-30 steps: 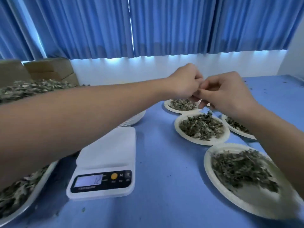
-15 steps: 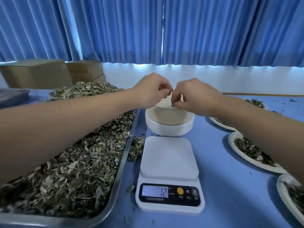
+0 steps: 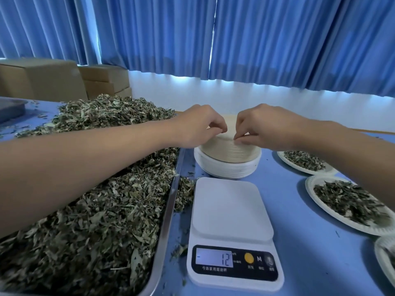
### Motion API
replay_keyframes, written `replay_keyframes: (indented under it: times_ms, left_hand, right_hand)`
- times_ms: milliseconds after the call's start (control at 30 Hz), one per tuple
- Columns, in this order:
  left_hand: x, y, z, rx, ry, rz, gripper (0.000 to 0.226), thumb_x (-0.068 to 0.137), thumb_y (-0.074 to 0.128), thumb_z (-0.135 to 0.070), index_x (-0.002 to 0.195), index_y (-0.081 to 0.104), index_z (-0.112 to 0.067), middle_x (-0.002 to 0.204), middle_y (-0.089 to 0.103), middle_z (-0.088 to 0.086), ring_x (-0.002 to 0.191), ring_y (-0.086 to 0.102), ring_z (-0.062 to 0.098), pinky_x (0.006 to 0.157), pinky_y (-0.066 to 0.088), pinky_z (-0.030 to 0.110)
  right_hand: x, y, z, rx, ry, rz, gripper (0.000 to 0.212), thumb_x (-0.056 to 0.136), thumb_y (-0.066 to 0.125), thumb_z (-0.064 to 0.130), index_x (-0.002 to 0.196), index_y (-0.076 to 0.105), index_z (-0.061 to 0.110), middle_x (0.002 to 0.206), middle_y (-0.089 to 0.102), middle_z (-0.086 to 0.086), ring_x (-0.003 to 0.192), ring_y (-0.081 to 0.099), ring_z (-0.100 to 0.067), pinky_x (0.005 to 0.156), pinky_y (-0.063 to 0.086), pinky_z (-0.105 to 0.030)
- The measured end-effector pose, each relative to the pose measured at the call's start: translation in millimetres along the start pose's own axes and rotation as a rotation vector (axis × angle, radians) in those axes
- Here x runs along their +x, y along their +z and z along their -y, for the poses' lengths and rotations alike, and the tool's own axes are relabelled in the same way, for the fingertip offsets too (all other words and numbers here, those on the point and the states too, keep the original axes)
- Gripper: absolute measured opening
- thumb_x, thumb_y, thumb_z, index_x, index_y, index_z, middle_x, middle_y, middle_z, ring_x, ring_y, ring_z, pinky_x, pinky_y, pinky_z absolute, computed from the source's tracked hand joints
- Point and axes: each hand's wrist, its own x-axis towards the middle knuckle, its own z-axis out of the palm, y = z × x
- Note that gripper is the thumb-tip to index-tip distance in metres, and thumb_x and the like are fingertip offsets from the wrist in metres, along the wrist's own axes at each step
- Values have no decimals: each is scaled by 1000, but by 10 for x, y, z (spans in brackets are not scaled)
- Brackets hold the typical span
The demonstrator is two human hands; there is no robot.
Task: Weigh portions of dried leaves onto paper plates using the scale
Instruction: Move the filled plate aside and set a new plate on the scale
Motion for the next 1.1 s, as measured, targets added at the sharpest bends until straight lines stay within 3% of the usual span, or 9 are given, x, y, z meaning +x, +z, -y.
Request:
replay_keyframes:
  times_ms: [100, 167, 233, 300, 367, 500, 667, 933, 1100]
  left_hand:
    - [6, 5, -13, -4, 40, -4, 23, 98, 56, -21, 113, 74, -23, 112, 72, -11, 101, 59, -4, 87, 40, 13]
    - [16, 9, -32, -9, 68, -4, 21, 96, 58, -22, 108, 75, -23, 93, 71, -19, 81, 55, -19, 72, 34, 0]
    - [28, -4, -66, -3, 86, 5, 20, 93, 61, -25, 106, 75, -21, 84, 69, -21, 79, 57, -15, 72, 39, 3]
    - [46, -39, -102, 35, 90, 3, 22, 89, 62, -22, 108, 74, -22, 96, 73, -11, 91, 62, 5, 86, 49, 27]
    - [63, -91, -139, 51, 93, -36, 26, 87, 58, -14, 106, 74, -21, 98, 74, -6, 94, 64, 14, 87, 50, 36]
    - [-17, -227, -281, 21, 101, -90, 22, 89, 59, -12, 102, 76, -18, 93, 75, -4, 90, 66, 13, 84, 51, 35]
    - [-463, -211, -527, 17, 155, -103, 16, 91, 63, -18, 100, 76, -22, 89, 74, -5, 83, 64, 11, 79, 50, 33]
    - [-1398, 287, -769, 130, 240, 53, 17, 95, 58, -29, 108, 70, -27, 100, 67, -10, 92, 62, 13, 79, 51, 39]
    - [-1509, 332, -704, -119, 158, 121, 24, 93, 62, -40, 109, 73, -27, 104, 72, -14, 93, 63, -2, 83, 50, 21]
  right_hand:
    - [-7, -32, 17, -12, -16, 2, 20, 99, 59, 39, 100, 77, 31, 98, 51, 20, 91, 51, -14, 74, 44, -34]
    - [-14, -70, 15, 5, -26, -32, 19, 99, 59, 39, 100, 77, 32, 100, 52, 18, 89, 50, -14, 74, 45, -35]
    - [-23, -132, -1, 27, -25, -78, 18, 99, 60, 37, 102, 77, 32, 103, 56, 15, 86, 50, -13, 77, 48, -38]
    - [-27, -206, -24, 48, -12, -113, 17, 98, 61, 34, 102, 78, 30, 105, 60, 12, 83, 51, -13, 79, 50, -42]
    - [-42, -285, -36, 75, -10, -143, 17, 98, 63, 33, 102, 78, 28, 101, 60, 12, 78, 53, -9, 79, 50, -41]
    - [-184, -419, 55, 123, -28, -218, 16, 97, 65, 30, 100, 79, 23, 95, 60, 11, 73, 55, 1, 73, 41, -32]
    - [-685, -306, 437, 118, -23, -286, 23, 100, 57, 32, 107, 76, 22, 106, 61, 5, 79, 60, -21, 77, 51, -45]
    - [-1499, 434, 1204, 23, -105, -465, 32, 100, 48, 26, 97, 76, 12, 97, 69, -3, 59, 62, -26, 37, 46, -38]
    - [-1589, 668, 1269, 123, -61, -552, 26, 100, 56, 28, 99, 78, 15, 98, 69, 0, 57, 62, -20, 41, 49, -36]
